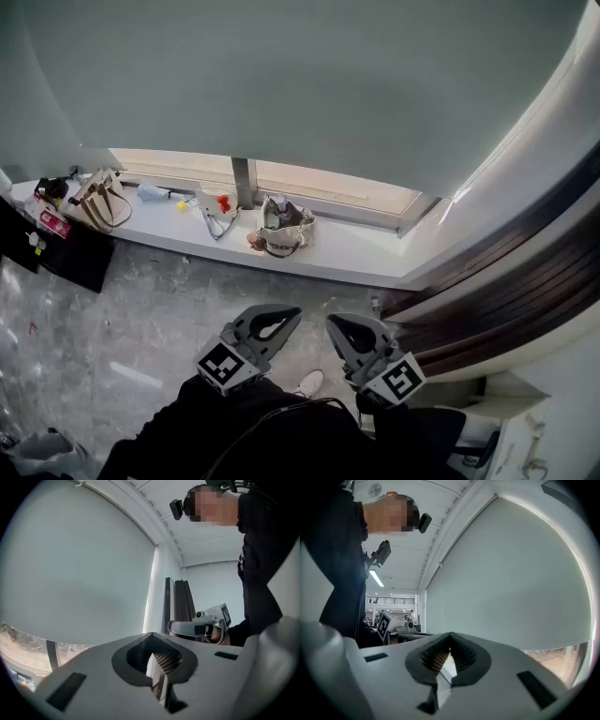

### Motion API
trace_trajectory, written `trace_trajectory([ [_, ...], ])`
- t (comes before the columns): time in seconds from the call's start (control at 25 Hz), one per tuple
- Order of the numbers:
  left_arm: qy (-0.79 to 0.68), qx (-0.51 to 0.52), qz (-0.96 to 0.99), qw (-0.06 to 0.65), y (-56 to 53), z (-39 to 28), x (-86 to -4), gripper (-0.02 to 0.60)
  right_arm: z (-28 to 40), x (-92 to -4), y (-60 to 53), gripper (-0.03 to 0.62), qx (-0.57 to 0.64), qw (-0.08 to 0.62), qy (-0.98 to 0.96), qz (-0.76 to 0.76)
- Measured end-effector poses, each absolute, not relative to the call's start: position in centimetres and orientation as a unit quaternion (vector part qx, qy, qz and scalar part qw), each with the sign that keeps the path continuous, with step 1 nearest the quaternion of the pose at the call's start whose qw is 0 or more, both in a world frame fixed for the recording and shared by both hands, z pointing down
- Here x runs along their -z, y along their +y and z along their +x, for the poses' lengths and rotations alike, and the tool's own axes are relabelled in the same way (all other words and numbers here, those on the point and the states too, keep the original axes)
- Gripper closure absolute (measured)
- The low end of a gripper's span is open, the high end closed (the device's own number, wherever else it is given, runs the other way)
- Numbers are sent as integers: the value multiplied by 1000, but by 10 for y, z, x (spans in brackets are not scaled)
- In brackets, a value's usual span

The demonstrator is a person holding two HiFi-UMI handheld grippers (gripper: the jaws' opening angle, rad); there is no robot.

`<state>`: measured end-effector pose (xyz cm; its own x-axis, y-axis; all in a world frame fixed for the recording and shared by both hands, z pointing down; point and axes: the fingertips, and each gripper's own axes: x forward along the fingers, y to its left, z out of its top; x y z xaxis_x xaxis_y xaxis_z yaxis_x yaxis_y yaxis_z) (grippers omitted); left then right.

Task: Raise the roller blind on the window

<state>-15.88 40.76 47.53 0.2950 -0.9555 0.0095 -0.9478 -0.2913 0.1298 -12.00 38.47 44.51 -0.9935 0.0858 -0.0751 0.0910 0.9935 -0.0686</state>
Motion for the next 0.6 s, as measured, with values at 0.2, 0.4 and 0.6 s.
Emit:
trace_trajectory([
  [0.2,-596,43,798,76,405,-152,-471,588,-115,-454,382,592,44,0,998,37],
  [0.4,-593,30,802,64,401,-149,-474,587,-111,-455,376,592,41,10,999,26],
  [0.6,-581,36,810,69,397,-139,-469,584,-98,-455,369,591,36,15,999,8],
])
